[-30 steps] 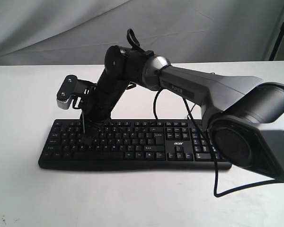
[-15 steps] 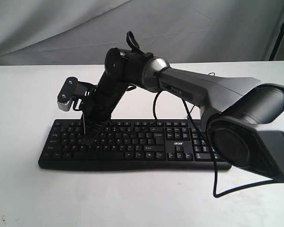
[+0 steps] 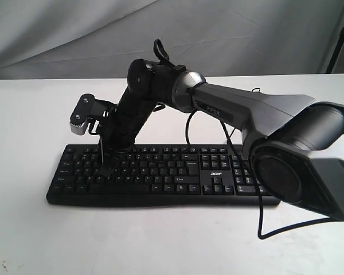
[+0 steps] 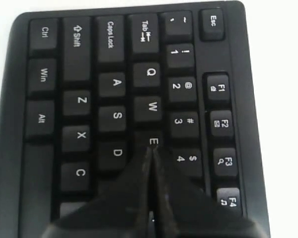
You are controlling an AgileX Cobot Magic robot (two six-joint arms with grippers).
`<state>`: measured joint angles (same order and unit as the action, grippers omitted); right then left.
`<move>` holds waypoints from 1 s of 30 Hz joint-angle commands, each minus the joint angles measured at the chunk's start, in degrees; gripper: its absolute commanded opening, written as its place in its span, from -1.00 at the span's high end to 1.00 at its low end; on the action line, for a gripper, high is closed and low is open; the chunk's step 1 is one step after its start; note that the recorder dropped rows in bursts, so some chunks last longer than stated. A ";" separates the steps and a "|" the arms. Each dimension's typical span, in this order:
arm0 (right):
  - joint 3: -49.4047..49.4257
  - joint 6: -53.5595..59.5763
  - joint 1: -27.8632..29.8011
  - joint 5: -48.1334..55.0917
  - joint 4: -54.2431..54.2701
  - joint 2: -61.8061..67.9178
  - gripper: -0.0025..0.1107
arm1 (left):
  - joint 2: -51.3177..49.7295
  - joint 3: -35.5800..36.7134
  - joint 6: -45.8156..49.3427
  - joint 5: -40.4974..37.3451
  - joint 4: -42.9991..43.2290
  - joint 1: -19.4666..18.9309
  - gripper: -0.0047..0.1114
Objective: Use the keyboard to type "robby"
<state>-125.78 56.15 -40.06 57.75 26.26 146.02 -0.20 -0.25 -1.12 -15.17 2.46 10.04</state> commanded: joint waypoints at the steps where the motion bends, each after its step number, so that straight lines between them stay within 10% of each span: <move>1: -0.32 0.56 0.05 0.40 -0.02 -0.23 0.96 | 0.20 0.25 -0.16 0.33 0.27 0.32 0.92; 18: 0.43 -2.37 0.65 4.04 -6.89 -5.43 0.96 | 0.20 0.25 -0.16 0.33 0.27 0.32 0.92; 30: 22.25 2.10 4.84 -7.09 -1.88 -15.57 0.96 | 0.20 0.25 -0.16 0.33 0.27 0.32 0.92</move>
<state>-108.46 55.68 -36.11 54.26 21.08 133.97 -0.20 -0.25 -1.12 -15.17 2.46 10.04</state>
